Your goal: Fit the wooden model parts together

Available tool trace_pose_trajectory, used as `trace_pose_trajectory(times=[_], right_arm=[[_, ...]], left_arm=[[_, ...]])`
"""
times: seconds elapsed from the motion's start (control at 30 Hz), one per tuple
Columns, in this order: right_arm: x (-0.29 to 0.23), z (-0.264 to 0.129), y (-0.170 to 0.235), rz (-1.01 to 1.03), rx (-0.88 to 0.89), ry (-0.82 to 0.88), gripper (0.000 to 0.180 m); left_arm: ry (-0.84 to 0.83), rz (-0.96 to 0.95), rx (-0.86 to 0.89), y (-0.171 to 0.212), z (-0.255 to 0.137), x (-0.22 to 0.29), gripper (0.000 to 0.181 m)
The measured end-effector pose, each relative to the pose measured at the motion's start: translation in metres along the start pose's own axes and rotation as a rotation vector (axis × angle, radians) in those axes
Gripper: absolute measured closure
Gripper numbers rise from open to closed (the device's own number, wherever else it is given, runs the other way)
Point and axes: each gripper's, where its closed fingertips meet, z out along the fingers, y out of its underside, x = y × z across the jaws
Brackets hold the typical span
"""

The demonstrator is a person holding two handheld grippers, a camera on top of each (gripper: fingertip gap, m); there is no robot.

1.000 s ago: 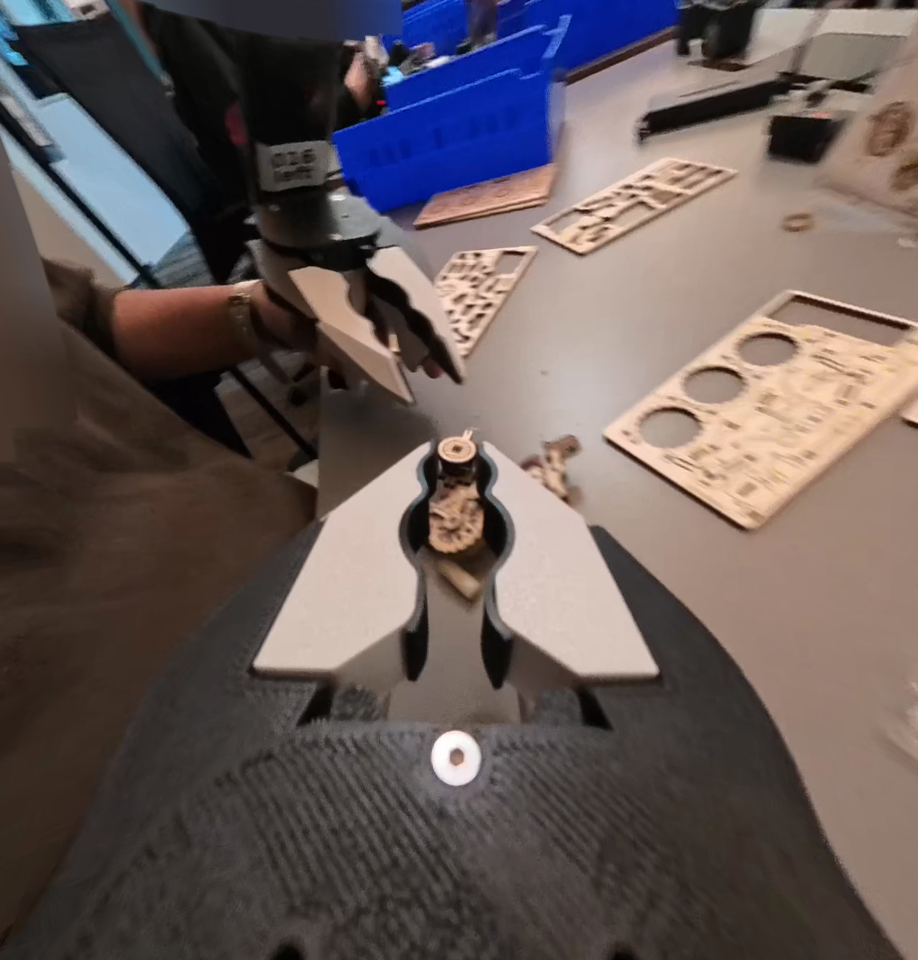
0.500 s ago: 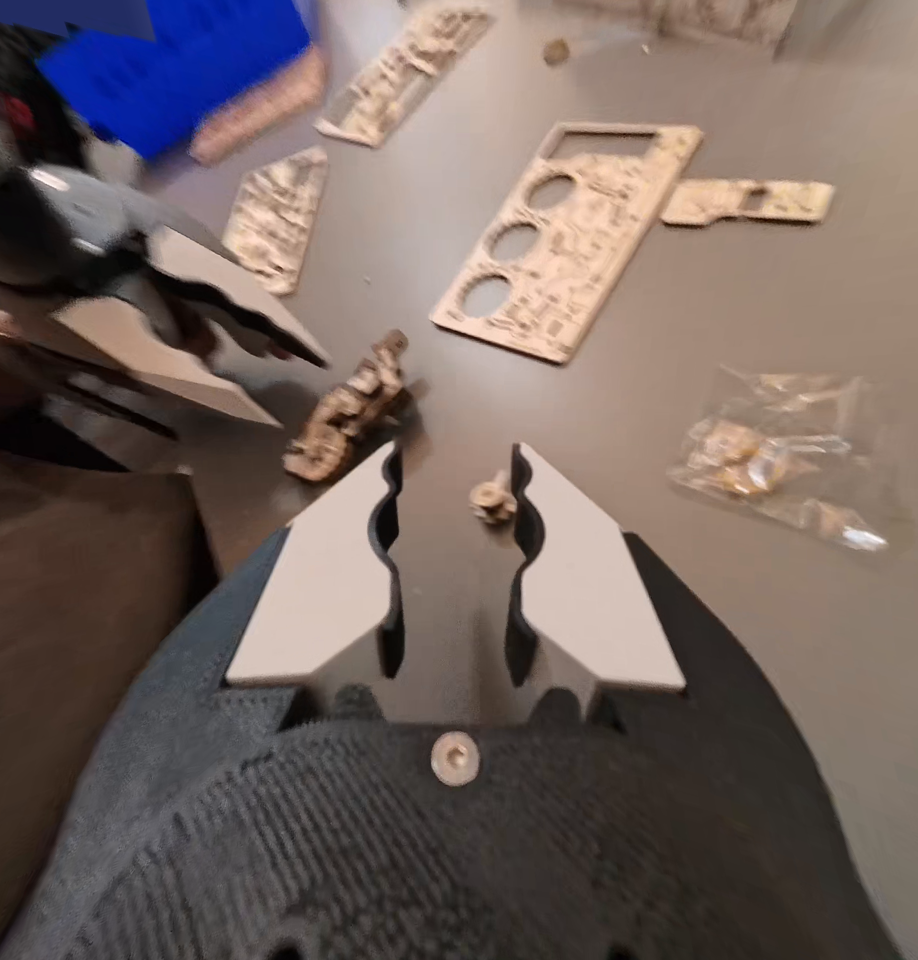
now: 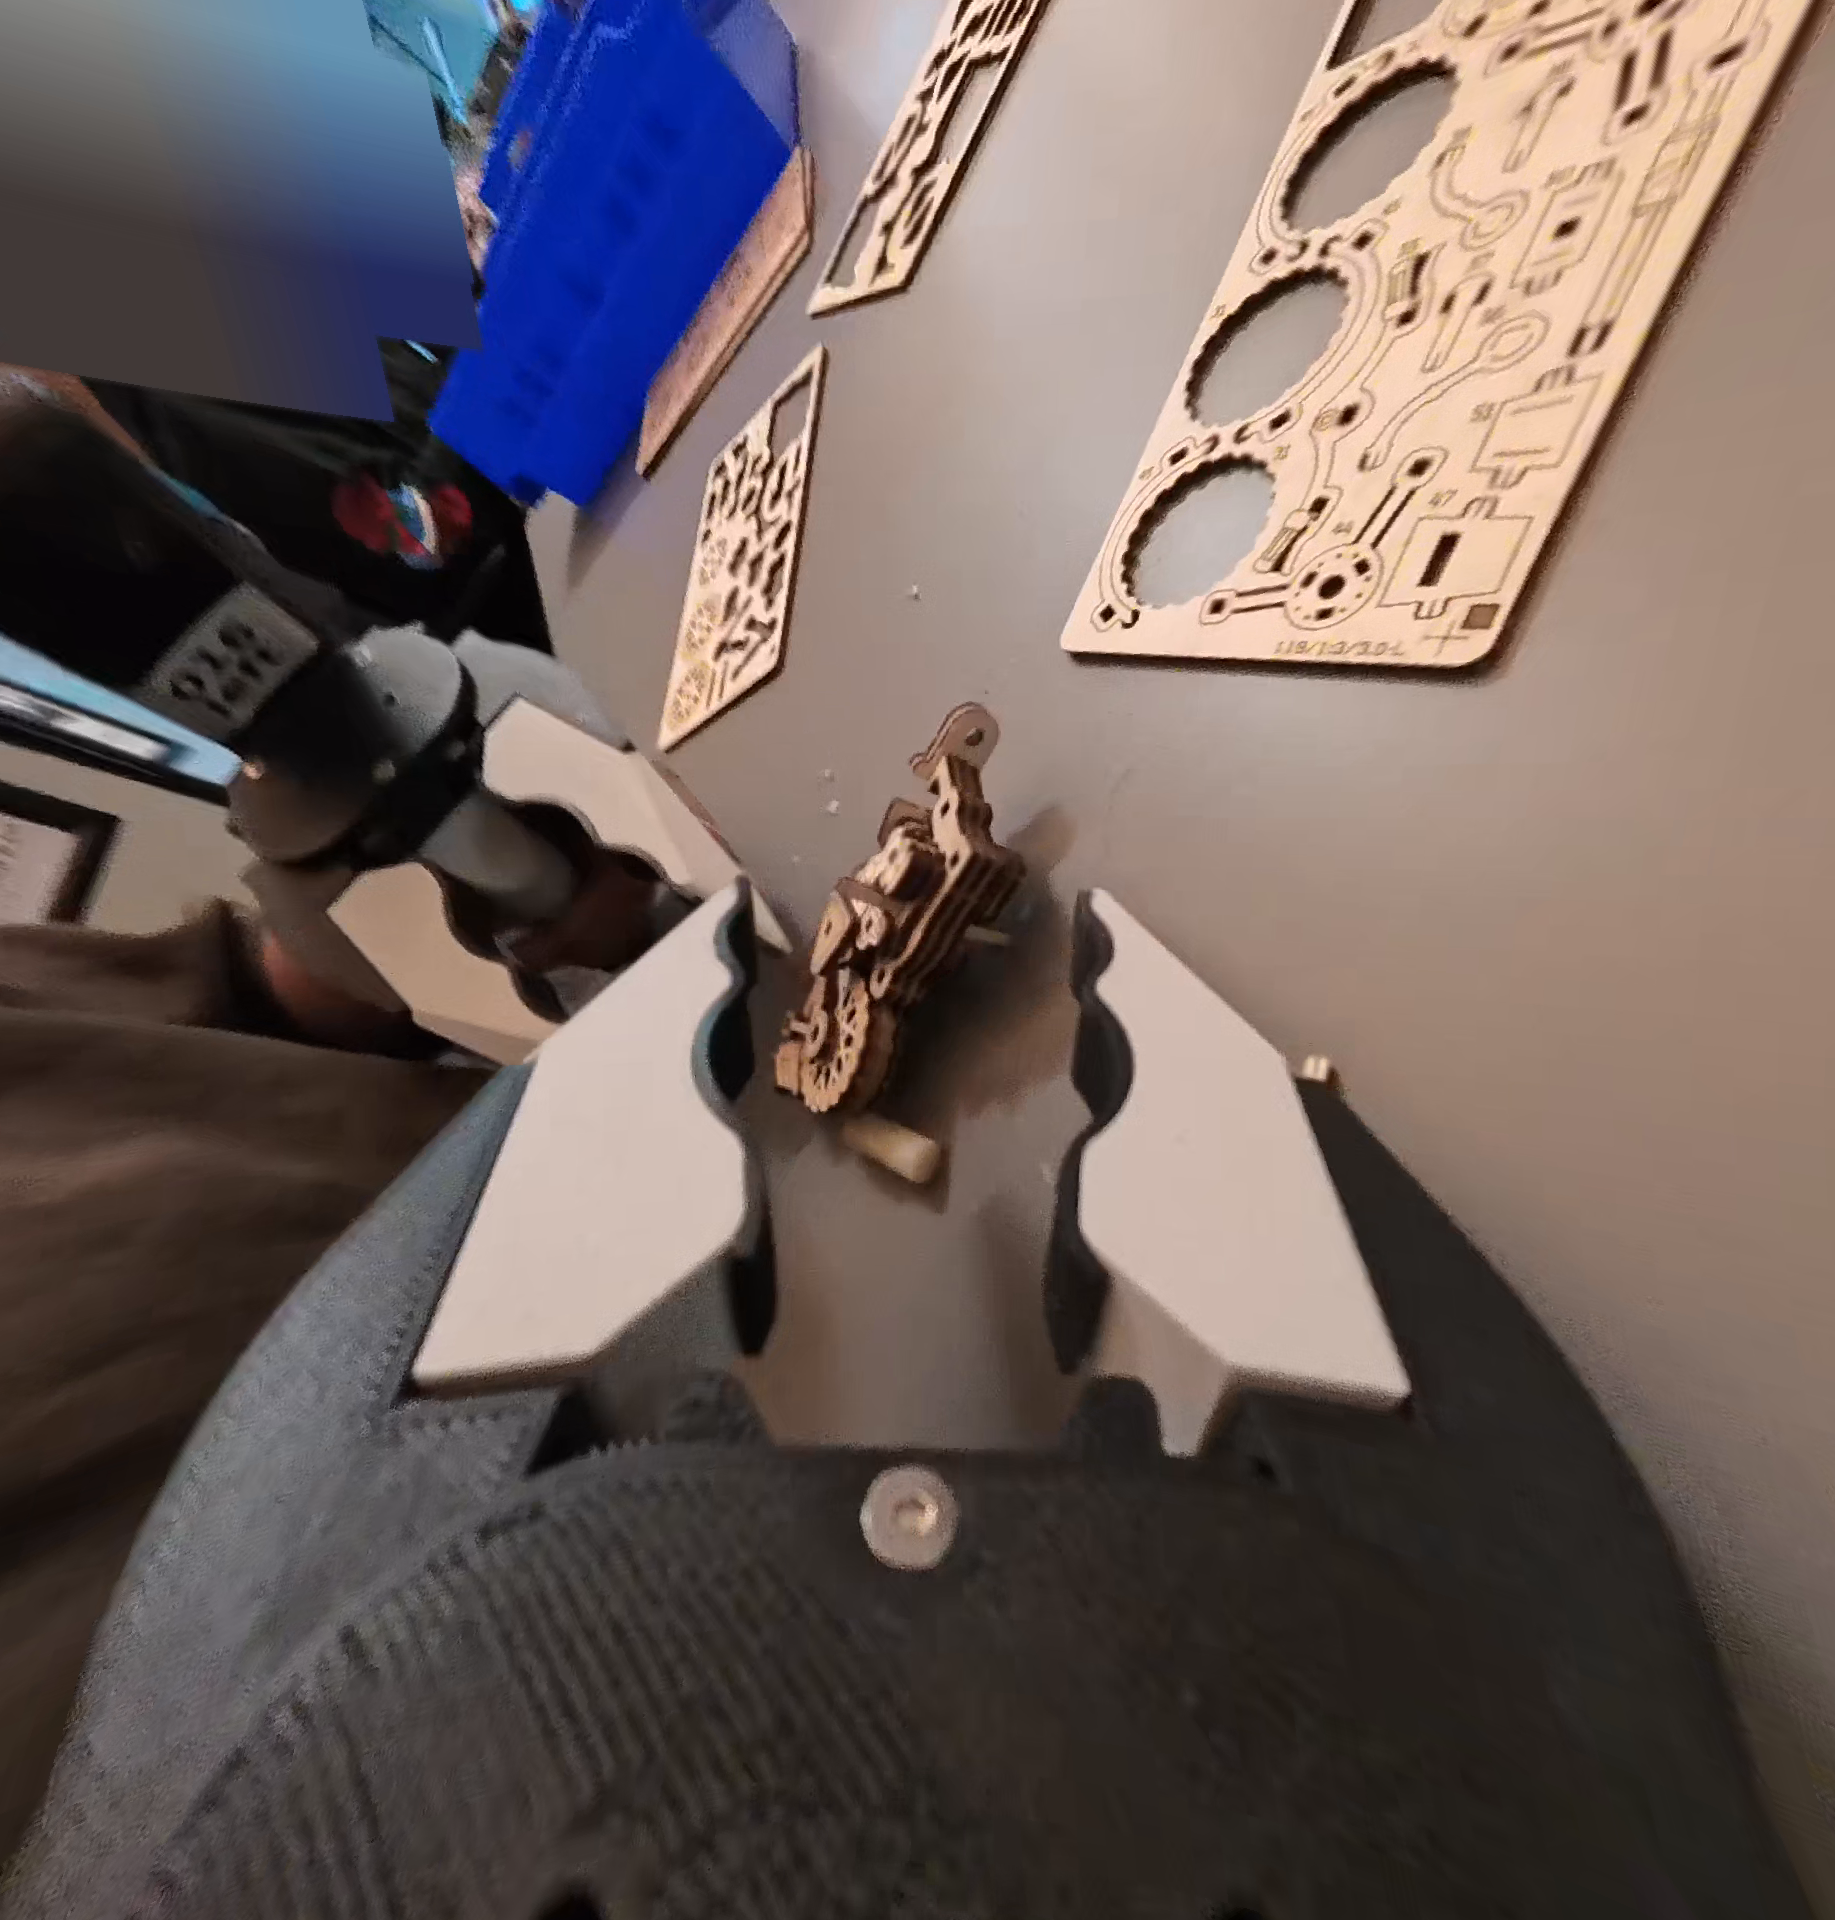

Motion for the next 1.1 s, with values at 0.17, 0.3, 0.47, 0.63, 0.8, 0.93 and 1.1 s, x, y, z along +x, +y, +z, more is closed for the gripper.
trace_pose_trajectory(times=[0.17, 0.3, 0.47, 0.63, 0.8, 0.93, 1.1], right_arm=[[-0.015, 0.008, 0.003, 0.129, 0.008, -0.175, 0.12], [-0.023, 0.008, 0.006, 0.13, -0.001, -0.224, 0.116], [-0.03, 0.005, 0.008, 0.121, 0.003, -0.259, 0.122], [-0.044, 0.007, 0.004, 0.11, 0.031, -0.315, 0.128], [-0.054, 0.013, 0.002, 0.075, 0.043, -0.33, 0.129], [-0.053, 0.015, 0.003, 0.073, 0.041, -0.329, 0.129], [-0.054, 0.01, -0.001, 0.073, 0.059, -0.335, 0.126]], left_arm=[[-0.048, -0.014, -0.011, -0.001, 0.003, -0.009, 0.139], [-0.028, -0.067, 0.006, -0.002, 0.001, -0.011, 0.139], [-0.029, -0.147, 0.026, -0.002, -0.006, -0.02, 0.137], [-0.022, -0.216, 0.006, 0.001, -0.009, -0.027, 0.13], [-0.036, -0.259, -0.047, 0.006, -0.008, -0.032, 0.131], [-0.096, -0.254, -0.067, 0.008, -0.008, -0.039, 0.143], [-0.102, -0.293, -0.039, 0.006, -0.012, -0.044, 0.151]])
